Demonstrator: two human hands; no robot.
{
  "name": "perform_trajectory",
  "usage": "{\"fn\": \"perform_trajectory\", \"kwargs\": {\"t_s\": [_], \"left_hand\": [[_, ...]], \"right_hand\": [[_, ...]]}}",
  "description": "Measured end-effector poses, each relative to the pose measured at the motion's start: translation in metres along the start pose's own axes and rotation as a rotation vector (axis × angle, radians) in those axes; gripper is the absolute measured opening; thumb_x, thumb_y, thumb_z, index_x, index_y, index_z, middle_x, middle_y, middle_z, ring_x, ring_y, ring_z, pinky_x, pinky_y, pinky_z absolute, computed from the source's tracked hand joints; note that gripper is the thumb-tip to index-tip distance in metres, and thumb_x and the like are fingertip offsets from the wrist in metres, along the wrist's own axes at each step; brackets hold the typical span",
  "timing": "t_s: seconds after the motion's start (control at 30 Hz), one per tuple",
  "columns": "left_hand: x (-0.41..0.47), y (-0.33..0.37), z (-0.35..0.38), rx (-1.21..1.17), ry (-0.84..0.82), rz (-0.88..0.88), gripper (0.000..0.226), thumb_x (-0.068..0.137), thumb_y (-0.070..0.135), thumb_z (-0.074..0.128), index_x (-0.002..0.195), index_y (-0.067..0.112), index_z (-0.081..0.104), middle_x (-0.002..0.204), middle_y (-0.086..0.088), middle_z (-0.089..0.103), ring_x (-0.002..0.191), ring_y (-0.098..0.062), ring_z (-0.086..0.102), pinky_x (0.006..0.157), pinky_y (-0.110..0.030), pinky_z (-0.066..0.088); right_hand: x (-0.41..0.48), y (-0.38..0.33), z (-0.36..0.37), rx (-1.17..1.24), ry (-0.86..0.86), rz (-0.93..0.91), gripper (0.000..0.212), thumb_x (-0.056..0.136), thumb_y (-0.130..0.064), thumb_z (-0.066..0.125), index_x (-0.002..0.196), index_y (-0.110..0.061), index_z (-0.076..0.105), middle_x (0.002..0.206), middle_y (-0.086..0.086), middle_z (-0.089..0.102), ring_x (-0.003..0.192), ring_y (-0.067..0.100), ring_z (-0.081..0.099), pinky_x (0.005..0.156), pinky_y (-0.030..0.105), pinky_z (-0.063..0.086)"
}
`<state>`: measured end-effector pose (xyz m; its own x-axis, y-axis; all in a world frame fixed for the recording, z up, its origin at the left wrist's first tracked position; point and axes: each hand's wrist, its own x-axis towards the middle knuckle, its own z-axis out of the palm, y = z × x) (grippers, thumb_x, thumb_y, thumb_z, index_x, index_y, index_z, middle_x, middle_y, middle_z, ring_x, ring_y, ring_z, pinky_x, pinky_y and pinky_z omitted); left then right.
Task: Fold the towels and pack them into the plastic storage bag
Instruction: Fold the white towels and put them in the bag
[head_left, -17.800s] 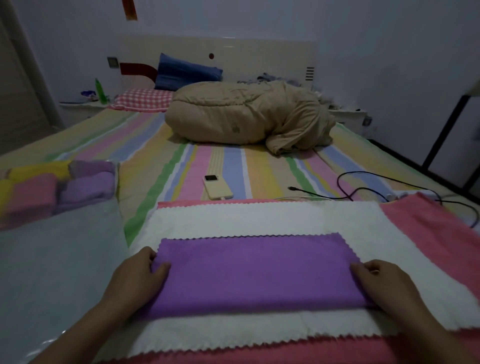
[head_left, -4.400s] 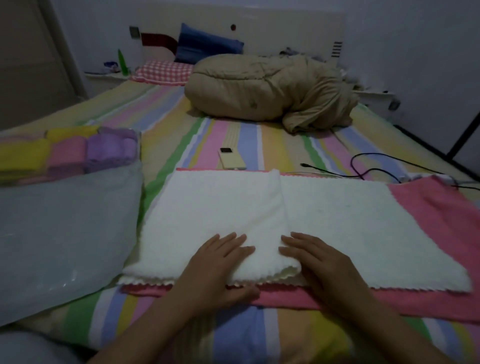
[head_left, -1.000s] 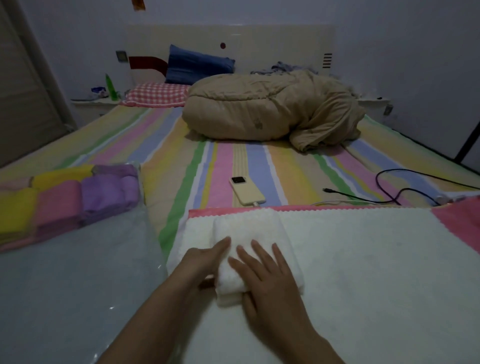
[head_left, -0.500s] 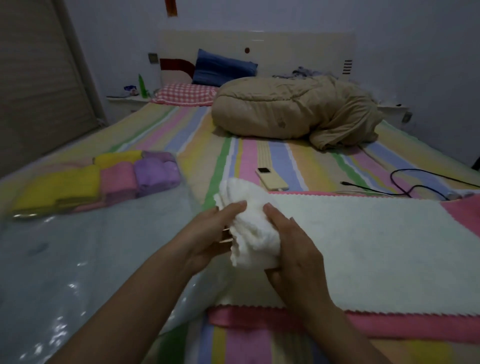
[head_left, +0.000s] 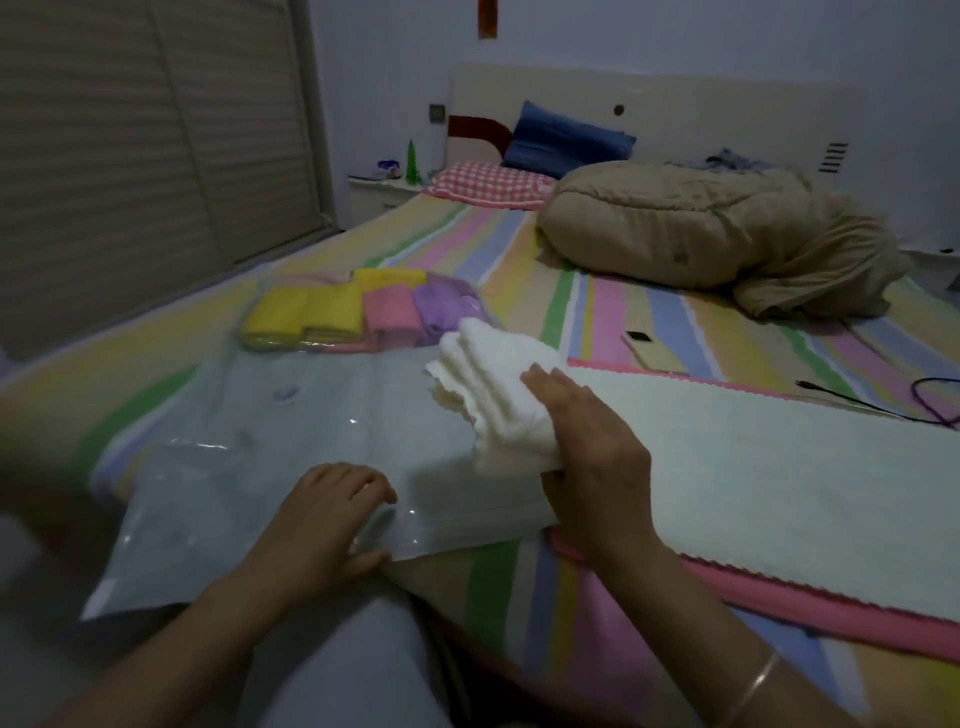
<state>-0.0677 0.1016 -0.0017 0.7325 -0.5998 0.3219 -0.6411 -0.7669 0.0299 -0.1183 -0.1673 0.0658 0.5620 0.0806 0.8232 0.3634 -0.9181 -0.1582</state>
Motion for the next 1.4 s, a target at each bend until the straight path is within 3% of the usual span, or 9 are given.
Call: {"fn": "perform_trajectory", "kwargs": {"t_s": [0.17, 0.3, 0.4, 0.53, 0.7, 0.9, 1.07, 1.23, 1.4], "left_hand": [[-0.01, 0.001, -0.014, -0.085, 0.123, -0.096, 0.018, 0.08, 0.043, 0.048, 0.086, 0.034, 0.063, 0.081, 0.017, 0.064, 0.069, -0.009, 0.064, 0.052, -0.024, 0.045], [0.01, -0.001, -0.032, -0.324, 0.104, -0.305, 0.017, 0.085, 0.042, 0.06, 0.08, 0.034, 0.074, 0.068, 0.02, 0.069, 0.061, 0.004, 0.063, 0.06, -0.025, 0.052], [0.036, -0.005, -0.057, -0.755, -0.043, -0.451, 0.02, 0.087, 0.018, 0.068, 0.07, 0.024, 0.077, 0.064, 0.01, 0.072, 0.059, -0.002, 0.068, 0.062, -0.027, 0.057], [0.049, -0.017, -0.085, -0.963, -0.077, -0.582, 0.038, 0.083, -0.016, 0.057, 0.063, 0.014, 0.07, 0.062, -0.001, 0.063, 0.05, -0.003, 0.056, 0.046, -0.013, 0.044], [0.055, -0.021, -0.073, -0.824, 0.0, -0.61, 0.012, 0.081, 0.02, 0.072, 0.072, 0.017, 0.079, 0.066, 0.001, 0.073, 0.059, -0.005, 0.061, 0.058, -0.025, 0.05], [0.065, -0.018, -0.081, -0.972, 0.216, -0.599, 0.017, 0.086, 0.019, 0.069, 0.076, 0.006, 0.076, 0.069, -0.004, 0.074, 0.061, -0.014, 0.069, 0.05, -0.024, 0.052], [0.07, -0.012, -0.096, -1.015, 0.243, -0.516, 0.017, 0.087, 0.018, 0.068, 0.077, 0.006, 0.076, 0.072, -0.005, 0.074, 0.06, -0.011, 0.068, 0.05, -0.023, 0.051], [0.066, -0.01, -0.104, -1.068, 0.206, -0.469, 0.016, 0.087, 0.019, 0.068, 0.081, 0.007, 0.076, 0.074, -0.003, 0.075, 0.064, -0.013, 0.069, 0.053, -0.023, 0.052], [0.063, -0.008, -0.108, -1.129, 0.262, -0.44, 0.014, 0.085, 0.018, 0.07, 0.081, 0.007, 0.077, 0.074, -0.004, 0.075, 0.066, -0.013, 0.069, 0.055, -0.02, 0.05]], "right_hand": [[-0.011, -0.008, 0.018, 0.077, -0.068, 0.188, 0.077, 0.06, 0.005, 0.063, 0.131, -0.024, 0.057, 0.122, 0.001, 0.066, 0.107, 0.022, 0.064, 0.08, 0.028, 0.054], [0.001, -0.023, 0.011, 0.282, 0.16, 0.358, 0.06, 0.074, -0.002, 0.062, 0.127, -0.029, 0.051, 0.099, 0.005, 0.07, 0.087, 0.022, 0.064, 0.062, 0.018, 0.038], [0.003, -0.048, 0.012, 0.323, 0.276, 0.092, 0.059, 0.078, 0.004, 0.062, 0.133, -0.013, 0.053, 0.129, 0.01, 0.061, 0.12, 0.022, 0.057, 0.094, 0.034, 0.049], [-0.031, -0.043, 0.059, -0.004, -0.014, -0.514, 0.051, 0.084, -0.007, 0.069, 0.133, -0.014, 0.056, 0.143, 0.009, 0.048, 0.137, 0.03, 0.039, 0.103, 0.05, 0.041], [-0.065, -0.035, 0.097, -0.04, -0.154, -0.56, 0.03, 0.098, -0.014, 0.045, 0.122, -0.013, 0.062, 0.137, 0.013, 0.055, 0.134, 0.033, 0.042, 0.1, 0.051, 0.043], [-0.071, -0.039, 0.097, -0.137, -0.238, -0.594, 0.039, 0.099, -0.015, 0.035, 0.126, -0.017, 0.063, 0.137, 0.005, 0.056, 0.126, 0.029, 0.052, 0.099, 0.044, 0.042], [-0.058, -0.045, 0.106, -0.114, -0.348, -0.469, 0.049, 0.083, -0.025, 0.055, 0.132, -0.019, 0.057, 0.138, 0.004, 0.055, 0.117, 0.028, 0.059, 0.088, 0.037, 0.048], [-0.021, -0.063, 0.114, 0.039, -0.286, 0.093, 0.073, 0.065, -0.012, 0.08, 0.133, -0.02, 0.055, 0.114, 0.008, 0.067, 0.092, 0.024, 0.066, 0.069, 0.034, 0.055], [0.028, -0.085, 0.144, 0.136, -0.237, 0.388, 0.023, 0.081, -0.017, 0.066, 0.104, -0.015, 0.063, 0.094, 0.007, 0.065, 0.083, 0.027, 0.063, 0.066, 0.034, 0.047]]}}
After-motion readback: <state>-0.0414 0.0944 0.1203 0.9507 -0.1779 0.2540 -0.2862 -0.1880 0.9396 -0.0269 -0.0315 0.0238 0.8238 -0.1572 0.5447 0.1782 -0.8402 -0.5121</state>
